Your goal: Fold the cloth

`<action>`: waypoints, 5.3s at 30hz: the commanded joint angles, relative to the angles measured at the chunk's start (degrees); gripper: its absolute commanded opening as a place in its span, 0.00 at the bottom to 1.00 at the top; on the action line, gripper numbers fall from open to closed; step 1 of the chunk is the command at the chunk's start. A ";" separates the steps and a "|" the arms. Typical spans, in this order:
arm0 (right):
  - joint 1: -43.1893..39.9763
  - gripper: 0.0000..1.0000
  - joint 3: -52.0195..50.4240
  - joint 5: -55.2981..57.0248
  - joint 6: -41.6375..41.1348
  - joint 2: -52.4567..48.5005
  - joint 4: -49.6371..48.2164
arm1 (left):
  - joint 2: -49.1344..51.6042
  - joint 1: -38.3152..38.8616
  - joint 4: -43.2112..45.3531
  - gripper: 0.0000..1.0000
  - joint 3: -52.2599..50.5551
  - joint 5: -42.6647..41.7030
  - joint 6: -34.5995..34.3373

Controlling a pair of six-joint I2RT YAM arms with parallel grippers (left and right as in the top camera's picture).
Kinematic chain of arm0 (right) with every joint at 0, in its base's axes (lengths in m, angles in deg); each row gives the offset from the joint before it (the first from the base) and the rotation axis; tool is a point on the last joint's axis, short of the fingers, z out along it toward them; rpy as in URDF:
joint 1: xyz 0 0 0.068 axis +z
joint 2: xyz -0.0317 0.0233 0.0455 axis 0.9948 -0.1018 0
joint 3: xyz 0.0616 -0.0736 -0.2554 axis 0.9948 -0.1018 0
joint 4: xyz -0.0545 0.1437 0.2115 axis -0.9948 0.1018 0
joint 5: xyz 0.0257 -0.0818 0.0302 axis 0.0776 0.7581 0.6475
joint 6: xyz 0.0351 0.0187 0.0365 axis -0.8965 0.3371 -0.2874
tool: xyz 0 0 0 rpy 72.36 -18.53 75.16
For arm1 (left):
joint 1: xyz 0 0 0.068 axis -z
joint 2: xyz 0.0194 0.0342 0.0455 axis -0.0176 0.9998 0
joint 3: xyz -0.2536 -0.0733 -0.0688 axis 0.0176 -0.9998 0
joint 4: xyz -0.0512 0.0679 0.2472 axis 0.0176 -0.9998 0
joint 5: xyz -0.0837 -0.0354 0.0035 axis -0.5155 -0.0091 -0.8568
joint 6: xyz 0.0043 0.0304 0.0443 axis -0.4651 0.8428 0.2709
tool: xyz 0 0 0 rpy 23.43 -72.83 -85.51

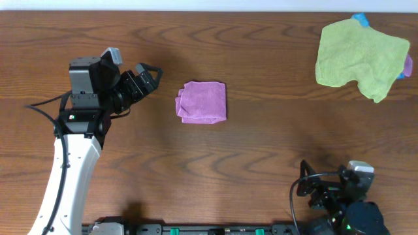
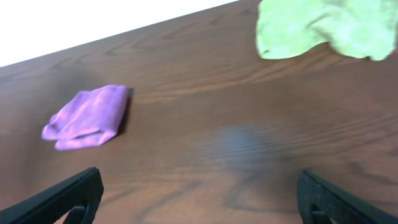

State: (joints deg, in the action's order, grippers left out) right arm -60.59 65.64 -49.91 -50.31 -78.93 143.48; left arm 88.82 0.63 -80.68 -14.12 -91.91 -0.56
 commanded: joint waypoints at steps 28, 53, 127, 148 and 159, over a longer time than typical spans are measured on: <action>-0.42 0.99 -0.52 4.52 -1.73 0.33 0.26 | -27.76 0.63 1.53 0.95 -29.27 -11.10 -5.60; -0.42 0.99 -0.52 4.52 -1.73 0.33 0.26 | -21.92 25.97 30.25 0.96 -48.15 35.52 -26.73; -0.42 0.99 -0.52 4.52 -1.73 0.33 0.26 | 31.08 25.90 53.05 0.71 -28.20 28.87 -48.02; -0.42 0.99 -0.52 4.52 -1.73 0.33 0.26 | 34.95 22.36 62.23 0.06 -28.17 22.73 -29.27; -0.42 0.99 -0.52 4.52 -1.73 0.33 0.26 | 26.73 7.04 63.60 0.06 -28.13 4.92 -19.41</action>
State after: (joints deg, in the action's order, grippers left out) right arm -60.59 65.33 -46.13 -51.25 -78.93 143.65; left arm 120.38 10.24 -16.03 -41.77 -82.60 -23.77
